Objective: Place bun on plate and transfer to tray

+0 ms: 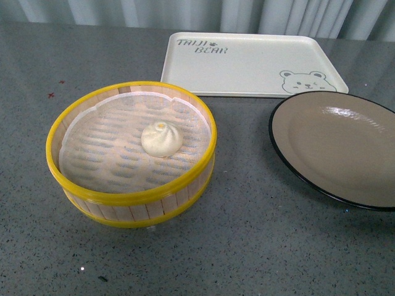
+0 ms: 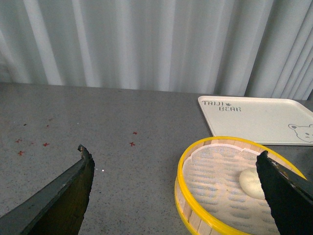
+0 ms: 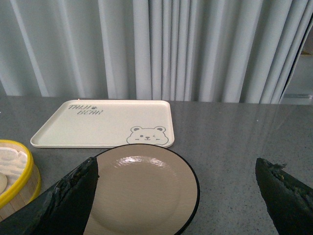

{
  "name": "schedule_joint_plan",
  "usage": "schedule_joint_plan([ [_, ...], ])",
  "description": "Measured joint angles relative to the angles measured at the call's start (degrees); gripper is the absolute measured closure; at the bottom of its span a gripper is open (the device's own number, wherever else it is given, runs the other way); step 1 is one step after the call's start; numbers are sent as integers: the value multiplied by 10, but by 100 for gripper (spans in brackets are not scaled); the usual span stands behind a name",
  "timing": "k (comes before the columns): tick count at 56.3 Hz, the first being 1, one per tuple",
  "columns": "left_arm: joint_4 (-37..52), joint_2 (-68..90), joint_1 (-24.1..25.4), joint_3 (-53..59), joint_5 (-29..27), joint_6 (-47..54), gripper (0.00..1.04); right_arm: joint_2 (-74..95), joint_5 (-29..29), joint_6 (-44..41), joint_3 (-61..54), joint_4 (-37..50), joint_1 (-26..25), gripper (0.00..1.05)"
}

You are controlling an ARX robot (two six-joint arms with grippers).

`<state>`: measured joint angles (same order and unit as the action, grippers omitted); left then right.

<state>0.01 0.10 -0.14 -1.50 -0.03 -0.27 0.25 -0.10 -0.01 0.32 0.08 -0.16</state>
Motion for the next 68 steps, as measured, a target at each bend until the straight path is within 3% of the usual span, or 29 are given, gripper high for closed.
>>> schedule_joint_plan([
  [42, 0, 0, 0, 0, 0, 0, 7, 0, 0, 0, 0, 0, 0, 9],
  [44, -6, 6, -7, -2, -22, -5, 7, 0, 0, 0, 0, 0, 0, 9],
  [48, -23, 70, -50, -19, -155, -55, 7, 0, 0, 0, 0, 0, 0, 9],
  [51, 12, 143, -70, -31, -212, -86, 7, 0, 0, 0, 0, 0, 0, 9],
  [59, 138, 334, -93, -85, -202, -129, 7, 0, -1, 0, 0, 0, 0, 9],
  [68, 209, 548, -109, -179, -136, -160, 7, 0, 0, 0, 0, 0, 0, 9],
])
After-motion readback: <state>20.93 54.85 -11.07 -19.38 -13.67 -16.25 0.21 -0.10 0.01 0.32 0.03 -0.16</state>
